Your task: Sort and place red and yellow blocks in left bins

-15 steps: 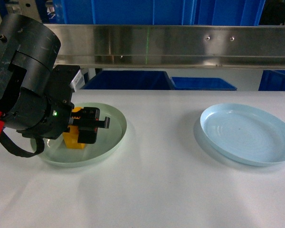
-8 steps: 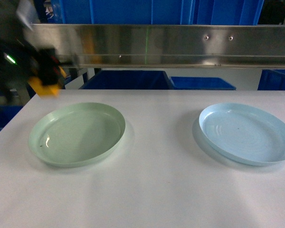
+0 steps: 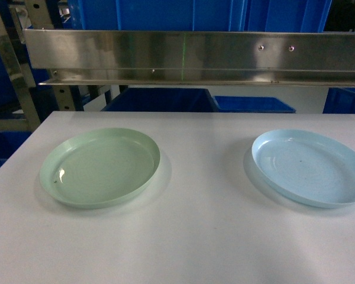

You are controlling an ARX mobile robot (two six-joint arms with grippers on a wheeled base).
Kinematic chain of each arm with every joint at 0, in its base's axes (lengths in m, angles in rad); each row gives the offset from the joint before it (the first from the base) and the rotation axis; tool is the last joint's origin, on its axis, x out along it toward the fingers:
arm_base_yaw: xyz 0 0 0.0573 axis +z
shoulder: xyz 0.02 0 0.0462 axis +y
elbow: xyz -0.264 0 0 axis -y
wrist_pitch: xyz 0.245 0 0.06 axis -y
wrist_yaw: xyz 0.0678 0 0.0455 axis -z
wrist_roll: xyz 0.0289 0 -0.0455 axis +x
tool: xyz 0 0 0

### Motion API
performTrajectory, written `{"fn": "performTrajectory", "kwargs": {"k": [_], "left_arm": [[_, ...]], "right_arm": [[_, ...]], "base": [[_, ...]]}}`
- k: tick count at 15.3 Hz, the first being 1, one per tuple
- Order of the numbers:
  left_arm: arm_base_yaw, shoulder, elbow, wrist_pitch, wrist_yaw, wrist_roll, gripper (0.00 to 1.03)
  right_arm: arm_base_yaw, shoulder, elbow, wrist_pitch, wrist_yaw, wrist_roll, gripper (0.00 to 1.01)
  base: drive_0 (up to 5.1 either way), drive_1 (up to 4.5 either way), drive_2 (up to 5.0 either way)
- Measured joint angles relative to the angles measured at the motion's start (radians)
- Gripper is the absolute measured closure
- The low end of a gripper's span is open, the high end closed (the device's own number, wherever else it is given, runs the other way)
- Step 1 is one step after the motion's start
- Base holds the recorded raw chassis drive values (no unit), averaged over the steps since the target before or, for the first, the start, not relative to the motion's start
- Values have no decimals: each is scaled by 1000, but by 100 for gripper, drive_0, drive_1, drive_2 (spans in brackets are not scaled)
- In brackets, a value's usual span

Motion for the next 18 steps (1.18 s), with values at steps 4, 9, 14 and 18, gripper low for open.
{"fn": "performTrajectory", "kwargs": {"k": [4, 9, 14, 18], "left_arm": [[29, -11, -41, 62, -54, 9, 76], [26, -16, -48, 79, -55, 29, 76], [23, -19, -48, 78, -55, 33, 76], [24, -19, -48, 76, -55, 35, 76]], "right_arm": [[0, 0, 0, 0, 0, 0, 73], [0, 0, 0, 0, 0, 0, 73], [-6, 4, 0, 0, 5, 0, 73], [-6, 5, 0, -1, 4, 0, 73]], "base": [[0, 0, 0], [0, 0, 0], [-381, 98, 287], [-454, 116, 391]]}}
